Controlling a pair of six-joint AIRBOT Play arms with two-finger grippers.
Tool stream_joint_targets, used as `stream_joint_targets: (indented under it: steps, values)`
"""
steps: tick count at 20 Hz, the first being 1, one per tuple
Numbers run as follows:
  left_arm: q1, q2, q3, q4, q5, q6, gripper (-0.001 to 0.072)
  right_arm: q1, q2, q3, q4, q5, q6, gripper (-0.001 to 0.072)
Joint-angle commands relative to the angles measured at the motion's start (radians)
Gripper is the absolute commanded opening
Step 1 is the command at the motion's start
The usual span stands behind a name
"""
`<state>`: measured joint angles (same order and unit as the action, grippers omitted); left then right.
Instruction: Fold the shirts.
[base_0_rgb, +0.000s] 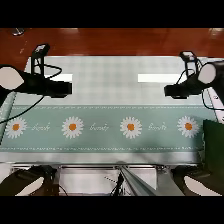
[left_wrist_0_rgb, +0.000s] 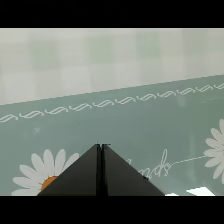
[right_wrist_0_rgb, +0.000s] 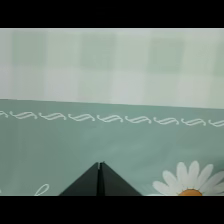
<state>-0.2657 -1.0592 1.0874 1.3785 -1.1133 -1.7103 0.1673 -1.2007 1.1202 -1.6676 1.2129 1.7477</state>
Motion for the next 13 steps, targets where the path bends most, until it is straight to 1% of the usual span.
stream_joint_targets:
  steps: [1, 13]
  values:
    - [-0.016, -0.013, -0.010, 0.077, -0.004, -0.046, 0.0026, 0.042, -0.021, -0.029, -0.108, -0.009, 0.058, 0.0026]
    - [-0.015, -0.026, -0.010, 0.077, -0.004, -0.046, 0.0025, 0.042, -0.021, -0.029, -0.108, -0.009, 0.058, 0.0026]
